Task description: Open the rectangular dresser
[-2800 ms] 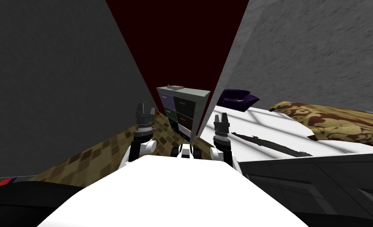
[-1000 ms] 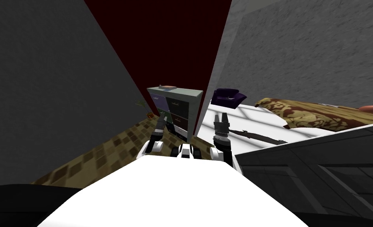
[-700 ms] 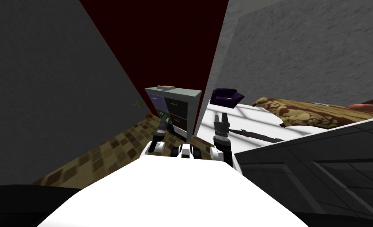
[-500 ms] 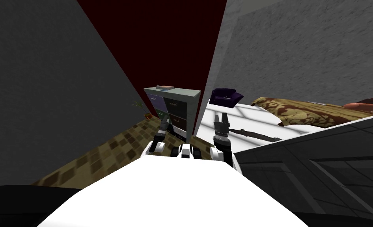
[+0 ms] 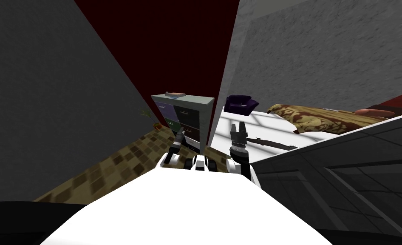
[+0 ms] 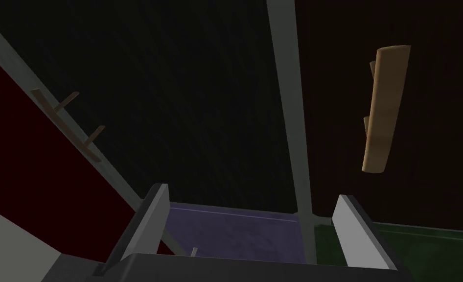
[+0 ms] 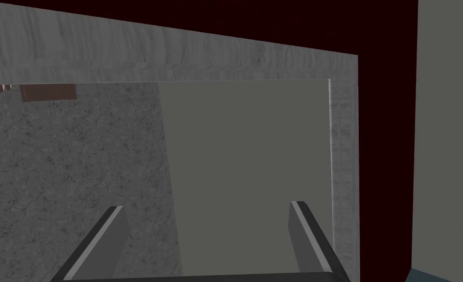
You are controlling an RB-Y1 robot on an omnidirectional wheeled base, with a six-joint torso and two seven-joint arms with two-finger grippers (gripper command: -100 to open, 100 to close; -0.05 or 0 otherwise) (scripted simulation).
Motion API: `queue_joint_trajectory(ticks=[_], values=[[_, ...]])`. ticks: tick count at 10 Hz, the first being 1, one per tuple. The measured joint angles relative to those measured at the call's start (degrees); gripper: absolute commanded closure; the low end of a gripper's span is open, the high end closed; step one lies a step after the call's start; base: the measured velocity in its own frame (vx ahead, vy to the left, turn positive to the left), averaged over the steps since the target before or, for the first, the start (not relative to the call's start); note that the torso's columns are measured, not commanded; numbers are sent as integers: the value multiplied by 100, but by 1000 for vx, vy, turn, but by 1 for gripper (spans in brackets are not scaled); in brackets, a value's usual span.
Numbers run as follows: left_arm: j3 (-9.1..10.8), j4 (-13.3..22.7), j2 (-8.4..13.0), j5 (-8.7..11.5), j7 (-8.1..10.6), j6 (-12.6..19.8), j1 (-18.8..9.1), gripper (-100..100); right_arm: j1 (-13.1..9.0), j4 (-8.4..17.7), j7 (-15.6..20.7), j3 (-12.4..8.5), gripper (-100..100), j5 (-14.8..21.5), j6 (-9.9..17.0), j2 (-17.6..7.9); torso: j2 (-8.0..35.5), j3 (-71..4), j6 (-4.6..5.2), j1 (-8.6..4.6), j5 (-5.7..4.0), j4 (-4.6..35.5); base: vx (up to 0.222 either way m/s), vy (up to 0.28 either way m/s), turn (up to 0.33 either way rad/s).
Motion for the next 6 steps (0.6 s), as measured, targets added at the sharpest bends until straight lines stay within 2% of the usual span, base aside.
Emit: queue_joint_trajectory(ticks=[5, 6], values=[[-182, 716, -5, -112, -85, -26, -188, -100, 0, 0, 0, 0, 0, 0, 0, 0, 0, 0, 1, 1, 0, 0, 11, -9, -65], [-231, 763, 2, -136, -102, -3, -160, -100, 0, 0, 0, 0, 0, 0, 0, 0, 1, 1, -1, 0, 0, 0, 9, -9, -39]])
